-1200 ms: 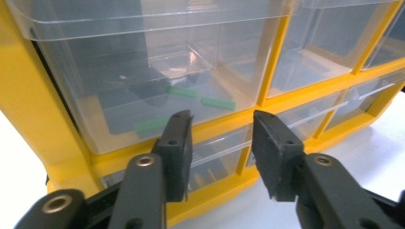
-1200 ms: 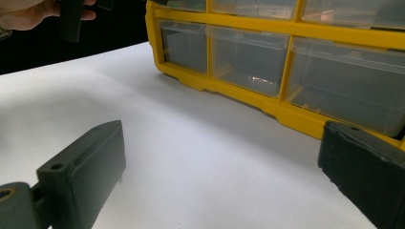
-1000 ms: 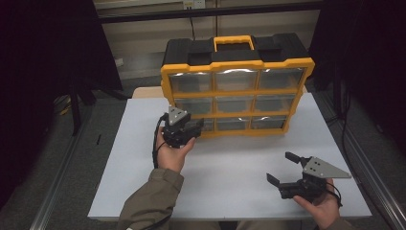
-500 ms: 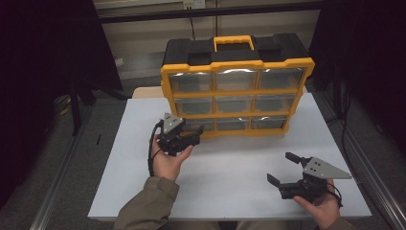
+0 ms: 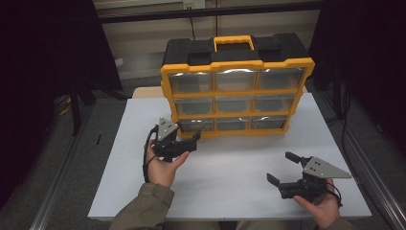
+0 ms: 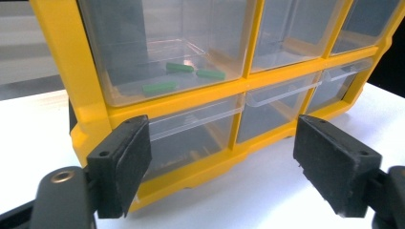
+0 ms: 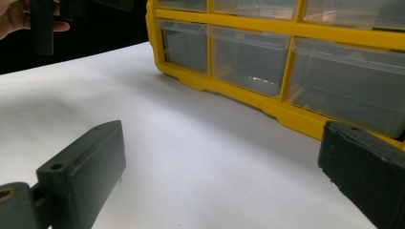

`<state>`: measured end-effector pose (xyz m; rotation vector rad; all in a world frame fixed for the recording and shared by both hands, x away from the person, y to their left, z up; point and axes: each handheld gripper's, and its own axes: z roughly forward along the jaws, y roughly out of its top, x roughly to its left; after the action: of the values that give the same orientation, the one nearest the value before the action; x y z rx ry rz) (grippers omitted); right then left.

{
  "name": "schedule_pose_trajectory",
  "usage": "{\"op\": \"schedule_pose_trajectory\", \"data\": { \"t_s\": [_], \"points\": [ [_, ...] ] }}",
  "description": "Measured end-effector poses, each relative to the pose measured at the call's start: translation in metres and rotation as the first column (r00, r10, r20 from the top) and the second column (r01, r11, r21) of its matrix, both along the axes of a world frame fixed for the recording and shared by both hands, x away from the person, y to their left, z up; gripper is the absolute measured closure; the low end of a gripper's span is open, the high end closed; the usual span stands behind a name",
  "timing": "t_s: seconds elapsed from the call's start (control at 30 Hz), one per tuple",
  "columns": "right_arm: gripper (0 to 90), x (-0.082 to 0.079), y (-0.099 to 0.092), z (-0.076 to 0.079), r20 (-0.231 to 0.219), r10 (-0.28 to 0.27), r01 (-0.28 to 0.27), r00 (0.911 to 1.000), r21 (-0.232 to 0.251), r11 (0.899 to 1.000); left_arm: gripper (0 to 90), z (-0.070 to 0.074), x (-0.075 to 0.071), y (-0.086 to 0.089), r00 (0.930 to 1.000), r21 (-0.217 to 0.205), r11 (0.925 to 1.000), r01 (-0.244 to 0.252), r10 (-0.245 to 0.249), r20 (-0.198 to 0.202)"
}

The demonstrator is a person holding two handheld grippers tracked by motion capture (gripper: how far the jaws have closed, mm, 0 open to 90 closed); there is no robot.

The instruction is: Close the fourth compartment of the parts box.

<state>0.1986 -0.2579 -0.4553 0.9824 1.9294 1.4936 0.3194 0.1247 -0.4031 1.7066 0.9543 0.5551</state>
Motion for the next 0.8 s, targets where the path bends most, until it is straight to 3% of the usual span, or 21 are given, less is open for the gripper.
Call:
{"op": "schedule_pose_trajectory", "data": {
  "t_s": [0.47,0.8],
  "points": [
    [2.2,0.001,0.001,0.000,0.002,0.003,-0.003,1.0000,0.001,1.000,13.1,-0.008,-0.012,0.014,0.9995,-0.023,0.9992,0.032,-0.032,0.004],
    [2.2,0.001,0.001,0.000,0.004,0.003,-0.003,1.0000,0.001,1.000,11.4,-0.012,-0.017,0.025,0.9997,-0.029,0.9993,0.023,-0.022,0.006]
  ]
}}
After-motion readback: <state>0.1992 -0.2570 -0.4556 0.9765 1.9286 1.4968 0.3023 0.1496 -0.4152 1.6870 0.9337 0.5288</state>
